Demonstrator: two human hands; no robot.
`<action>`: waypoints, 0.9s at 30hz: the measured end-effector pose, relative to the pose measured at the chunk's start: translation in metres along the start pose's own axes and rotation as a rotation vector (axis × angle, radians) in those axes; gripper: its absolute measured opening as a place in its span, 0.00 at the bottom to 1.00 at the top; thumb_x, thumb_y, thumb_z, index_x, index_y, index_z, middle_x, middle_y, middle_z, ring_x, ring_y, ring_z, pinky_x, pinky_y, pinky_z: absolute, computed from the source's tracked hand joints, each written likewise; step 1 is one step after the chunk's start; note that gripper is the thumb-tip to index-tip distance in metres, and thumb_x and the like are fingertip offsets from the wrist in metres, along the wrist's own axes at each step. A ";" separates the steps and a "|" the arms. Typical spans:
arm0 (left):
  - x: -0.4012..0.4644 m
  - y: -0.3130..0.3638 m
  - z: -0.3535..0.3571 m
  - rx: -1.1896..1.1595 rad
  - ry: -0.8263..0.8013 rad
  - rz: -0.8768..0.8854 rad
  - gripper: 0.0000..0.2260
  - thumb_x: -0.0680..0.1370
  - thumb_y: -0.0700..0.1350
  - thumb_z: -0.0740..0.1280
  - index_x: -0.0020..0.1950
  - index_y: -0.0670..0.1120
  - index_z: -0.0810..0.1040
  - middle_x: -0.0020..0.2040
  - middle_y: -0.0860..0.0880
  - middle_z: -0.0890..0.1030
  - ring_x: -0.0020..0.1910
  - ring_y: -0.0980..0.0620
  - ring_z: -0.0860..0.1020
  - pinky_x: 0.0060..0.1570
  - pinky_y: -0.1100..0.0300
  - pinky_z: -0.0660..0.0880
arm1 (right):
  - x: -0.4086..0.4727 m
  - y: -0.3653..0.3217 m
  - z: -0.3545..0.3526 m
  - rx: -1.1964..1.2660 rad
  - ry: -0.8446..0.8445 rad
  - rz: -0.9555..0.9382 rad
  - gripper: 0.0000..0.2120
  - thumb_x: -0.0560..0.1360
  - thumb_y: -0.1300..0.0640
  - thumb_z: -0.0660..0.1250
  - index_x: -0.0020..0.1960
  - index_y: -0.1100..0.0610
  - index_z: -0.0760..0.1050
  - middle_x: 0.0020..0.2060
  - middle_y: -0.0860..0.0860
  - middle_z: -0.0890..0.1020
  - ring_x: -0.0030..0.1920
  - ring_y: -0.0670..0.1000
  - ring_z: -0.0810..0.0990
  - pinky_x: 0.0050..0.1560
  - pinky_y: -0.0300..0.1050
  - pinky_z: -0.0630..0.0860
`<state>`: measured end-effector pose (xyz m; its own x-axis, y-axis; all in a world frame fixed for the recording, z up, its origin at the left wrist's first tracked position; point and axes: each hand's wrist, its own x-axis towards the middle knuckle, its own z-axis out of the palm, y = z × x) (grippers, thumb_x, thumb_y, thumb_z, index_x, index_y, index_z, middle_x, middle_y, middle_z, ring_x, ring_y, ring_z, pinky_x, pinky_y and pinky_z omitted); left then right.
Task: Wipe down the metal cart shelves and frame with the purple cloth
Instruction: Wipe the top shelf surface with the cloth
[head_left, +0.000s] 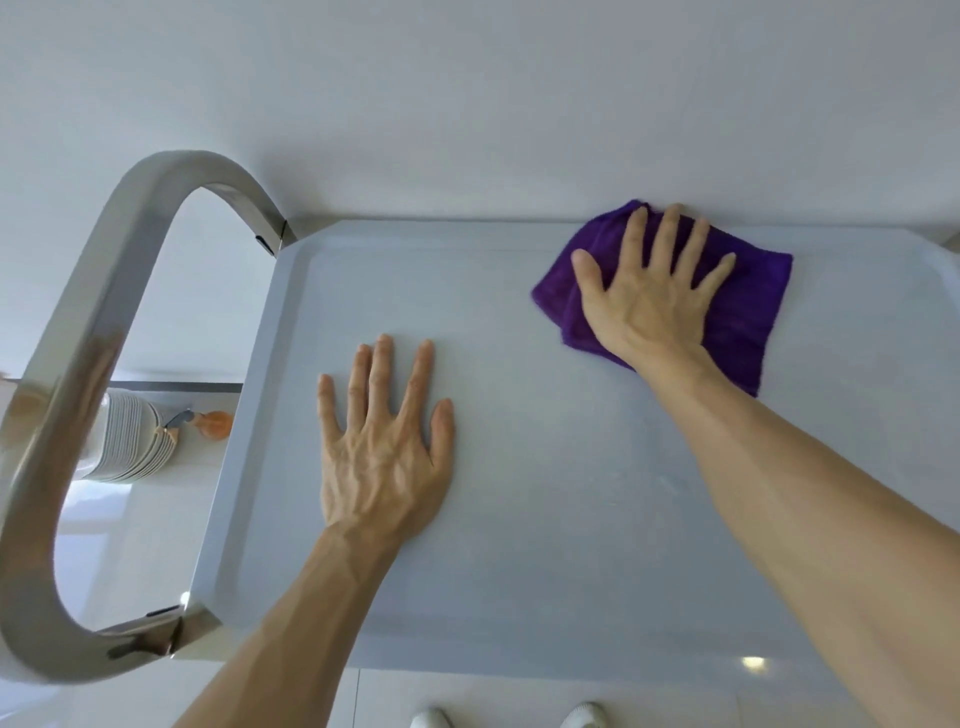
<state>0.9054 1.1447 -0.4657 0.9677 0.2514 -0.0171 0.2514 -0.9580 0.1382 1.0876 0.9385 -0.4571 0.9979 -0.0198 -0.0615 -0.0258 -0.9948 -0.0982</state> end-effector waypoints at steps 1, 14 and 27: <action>0.000 0.000 0.000 0.001 0.002 -0.002 0.26 0.82 0.60 0.45 0.81 0.57 0.51 0.81 0.47 0.53 0.80 0.49 0.48 0.77 0.42 0.43 | -0.004 -0.007 -0.001 0.004 -0.002 -0.022 0.39 0.78 0.30 0.41 0.81 0.53 0.47 0.80 0.58 0.49 0.79 0.65 0.44 0.73 0.75 0.43; 0.000 0.000 -0.001 -0.038 0.005 -0.001 0.26 0.82 0.60 0.44 0.81 0.58 0.48 0.82 0.48 0.51 0.80 0.51 0.45 0.77 0.43 0.40 | -0.120 0.084 -0.004 -0.068 -0.027 -0.415 0.26 0.82 0.36 0.38 0.79 0.37 0.52 0.80 0.45 0.56 0.80 0.54 0.52 0.77 0.64 0.49; 0.000 -0.004 0.001 -0.026 0.008 0.013 0.27 0.82 0.61 0.42 0.81 0.59 0.47 0.82 0.48 0.50 0.80 0.50 0.44 0.77 0.43 0.39 | -0.160 -0.012 0.008 0.017 0.032 -0.319 0.28 0.81 0.36 0.47 0.79 0.42 0.56 0.80 0.50 0.58 0.79 0.60 0.53 0.75 0.70 0.48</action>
<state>0.9042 1.1481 -0.4677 0.9707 0.2404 -0.0071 0.2382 -0.9572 0.1644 0.9276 0.9543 -0.4538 0.9572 0.2894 0.0067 0.2880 -0.9495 -0.1244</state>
